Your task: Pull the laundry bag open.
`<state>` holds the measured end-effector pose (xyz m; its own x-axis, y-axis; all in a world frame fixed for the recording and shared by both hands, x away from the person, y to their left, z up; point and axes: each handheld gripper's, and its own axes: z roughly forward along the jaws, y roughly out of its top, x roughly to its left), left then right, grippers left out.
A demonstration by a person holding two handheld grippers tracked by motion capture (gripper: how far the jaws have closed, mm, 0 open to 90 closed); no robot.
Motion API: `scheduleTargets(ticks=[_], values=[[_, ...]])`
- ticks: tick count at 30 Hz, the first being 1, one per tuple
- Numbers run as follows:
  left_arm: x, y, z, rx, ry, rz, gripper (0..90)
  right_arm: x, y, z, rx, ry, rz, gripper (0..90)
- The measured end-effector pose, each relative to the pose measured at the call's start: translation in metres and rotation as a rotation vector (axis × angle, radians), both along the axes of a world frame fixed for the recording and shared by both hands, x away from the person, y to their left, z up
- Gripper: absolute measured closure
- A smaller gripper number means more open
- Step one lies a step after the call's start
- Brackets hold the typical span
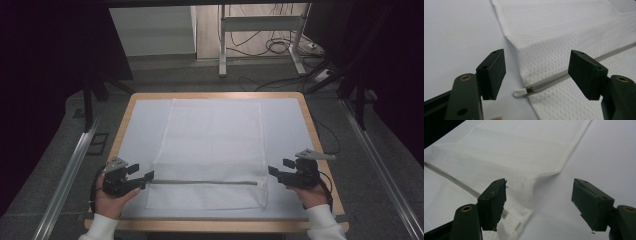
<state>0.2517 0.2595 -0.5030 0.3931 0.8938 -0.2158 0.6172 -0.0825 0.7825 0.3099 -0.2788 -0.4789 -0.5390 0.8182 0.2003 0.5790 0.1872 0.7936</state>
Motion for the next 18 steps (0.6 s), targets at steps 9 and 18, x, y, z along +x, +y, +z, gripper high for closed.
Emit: scheduleTargets(ticks=[9, 18], values=[[0.002, 0.002, -0.001, 0.005, -0.002, -0.004, 29.7, 0.001, -0.016, -0.005, -0.013, -0.02, -0.027, 27.7], [0.01, -0.002, -0.009, 0.035, 0.007, -0.013, 27.3, 0.004, -0.014, -0.008, -0.045, -0.069, -0.021, 25.4]])
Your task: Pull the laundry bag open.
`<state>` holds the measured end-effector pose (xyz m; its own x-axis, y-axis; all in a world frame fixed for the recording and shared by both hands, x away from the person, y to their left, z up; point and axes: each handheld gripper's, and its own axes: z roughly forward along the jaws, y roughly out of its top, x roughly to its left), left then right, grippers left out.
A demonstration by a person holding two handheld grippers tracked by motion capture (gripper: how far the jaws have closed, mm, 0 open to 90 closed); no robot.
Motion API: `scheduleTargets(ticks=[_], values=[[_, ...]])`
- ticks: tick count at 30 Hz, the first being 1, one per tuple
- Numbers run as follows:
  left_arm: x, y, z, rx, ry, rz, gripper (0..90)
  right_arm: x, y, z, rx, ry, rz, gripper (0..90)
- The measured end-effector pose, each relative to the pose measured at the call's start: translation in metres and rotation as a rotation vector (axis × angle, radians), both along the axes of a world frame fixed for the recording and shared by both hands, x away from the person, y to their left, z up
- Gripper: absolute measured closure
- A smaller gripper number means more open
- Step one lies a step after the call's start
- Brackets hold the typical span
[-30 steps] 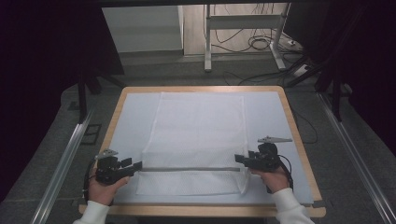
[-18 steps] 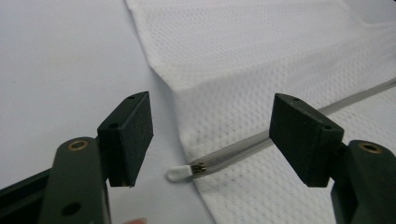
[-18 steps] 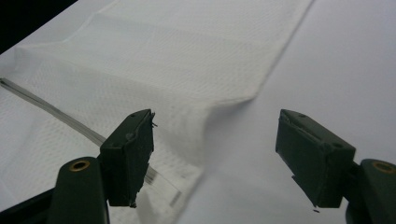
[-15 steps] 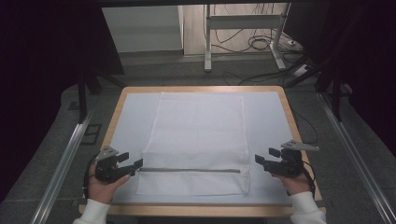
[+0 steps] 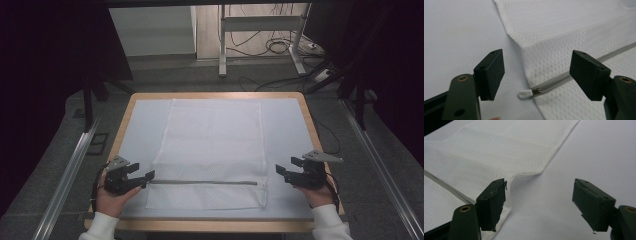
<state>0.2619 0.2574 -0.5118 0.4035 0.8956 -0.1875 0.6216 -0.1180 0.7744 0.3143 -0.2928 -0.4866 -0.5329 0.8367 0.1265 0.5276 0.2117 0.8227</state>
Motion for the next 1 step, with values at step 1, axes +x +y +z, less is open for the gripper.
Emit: scheduleTargets(ticks=[1], values=[[0.0012, 0.0, -0.0012, 0.005, 0.0, 0.001, 26.9, 0.0009, 0.001, -0.0018, -0.01, 0.001, -0.003, 24.8]])
